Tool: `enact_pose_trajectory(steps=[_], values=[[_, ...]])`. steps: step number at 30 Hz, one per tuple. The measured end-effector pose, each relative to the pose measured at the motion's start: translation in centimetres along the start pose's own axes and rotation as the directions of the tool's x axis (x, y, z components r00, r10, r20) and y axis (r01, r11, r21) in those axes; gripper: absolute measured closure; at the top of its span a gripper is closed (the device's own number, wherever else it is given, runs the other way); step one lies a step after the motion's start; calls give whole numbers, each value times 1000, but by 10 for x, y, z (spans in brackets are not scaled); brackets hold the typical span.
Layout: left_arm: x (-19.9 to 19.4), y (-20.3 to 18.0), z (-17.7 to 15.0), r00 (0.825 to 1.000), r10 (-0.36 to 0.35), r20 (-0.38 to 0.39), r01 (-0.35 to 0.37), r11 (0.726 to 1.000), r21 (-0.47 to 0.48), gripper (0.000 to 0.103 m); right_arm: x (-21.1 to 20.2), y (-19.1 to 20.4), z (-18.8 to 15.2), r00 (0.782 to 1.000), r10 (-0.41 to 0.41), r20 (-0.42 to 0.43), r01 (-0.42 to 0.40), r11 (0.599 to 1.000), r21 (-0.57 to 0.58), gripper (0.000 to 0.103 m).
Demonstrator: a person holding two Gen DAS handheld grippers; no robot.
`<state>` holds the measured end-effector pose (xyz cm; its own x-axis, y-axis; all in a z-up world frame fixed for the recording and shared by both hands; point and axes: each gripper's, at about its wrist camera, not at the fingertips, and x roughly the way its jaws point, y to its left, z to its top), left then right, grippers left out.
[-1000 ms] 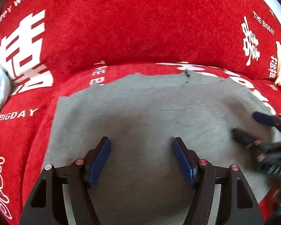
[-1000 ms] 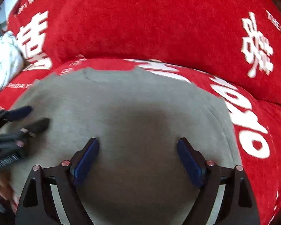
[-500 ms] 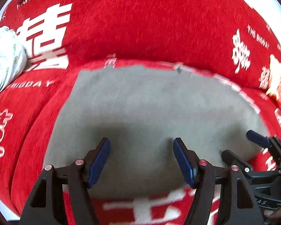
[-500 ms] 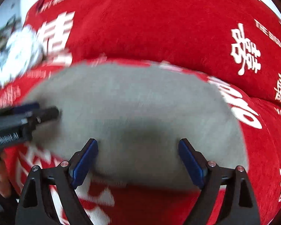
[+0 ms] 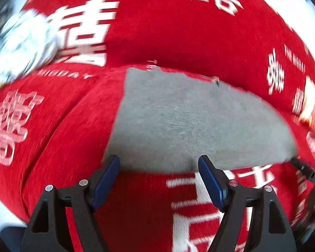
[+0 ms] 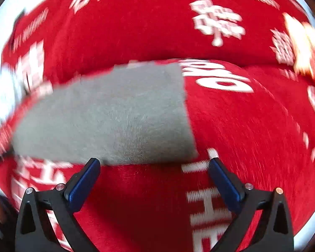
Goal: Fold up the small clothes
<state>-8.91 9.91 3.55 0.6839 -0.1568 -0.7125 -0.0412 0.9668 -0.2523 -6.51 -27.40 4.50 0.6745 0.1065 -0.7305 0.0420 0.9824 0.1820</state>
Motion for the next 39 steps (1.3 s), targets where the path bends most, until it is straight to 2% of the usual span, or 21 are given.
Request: enact_pose_trajectory(steps=[2,4,8,10,13,15,16,18,20,21,22,23,25,29,32,35,37,39], values=[[-6,18,-8,999,-44,-11,42,991,-124,25,-11,3,-4,999,3,41,-4,1000,18,0],[0,35,-17,991,-130,-44,114,960,-256,25,-13,15,-9,998,18,60,-17,1000,-7,0],[3,48,-17,976,-217,11,207,910,-359,25,5,43,-25,999,36,7,-36,996,-77,1],[11,52,-13,961,-272,46,267,876,-402,25,2,55,-37,998,-24,54,30,992,-119,0],[29,57,1,944,-316,98,325,829,-455,25,7,65,-42,996,-73,60,82,982,-172,0],[40,57,9,931,-343,123,358,801,-480,25,7,65,-42,996,-70,59,79,981,-177,0],[43,57,12,929,-346,133,365,797,-481,25,6,63,-40,997,-61,51,69,982,-173,0],[47,58,14,925,-349,151,377,793,-478,41,3,62,-37,998,-53,39,59,984,-167,0],[54,65,13,918,-365,153,391,776,-494,68,0,63,-28,999,-18,30,22,987,-157,0],[57,71,10,916,-365,167,398,767,-503,74,-2,64,-23,999,-2,32,7,988,-153,0],[59,75,8,913,-368,175,404,763,-504,85,-4,67,-15,999,15,38,-9,989,-147,0],[62,78,6,911,-371,180,410,761,-503,91,-4,72,-5,999,32,42,-26,990,-141,0],[64,83,2,895,-397,204,444,750,-490,91,1,86,15,997,77,31,-73,989,-128,0],[63,79,3,897,-391,205,441,774,-454,91,28,138,62,987,157,-18,-158,977,-145,0],[63,83,3,889,-409,207,457,759,-463,91,57,186,85,977,203,-70,-212,961,-179,0],[63,81,3,894,-403,196,447,774,-448,91,96,238,101,966,217,-138,-243,947,-211,0],[63,79,4,899,-395,190,437,789,-432,91,123,271,105,960,205,-192,-247,941,-233,0],[63,79,4,900,-395,185,436,792,-427,91,151,305,107,952,182,-248,-247,933,-262,0]])
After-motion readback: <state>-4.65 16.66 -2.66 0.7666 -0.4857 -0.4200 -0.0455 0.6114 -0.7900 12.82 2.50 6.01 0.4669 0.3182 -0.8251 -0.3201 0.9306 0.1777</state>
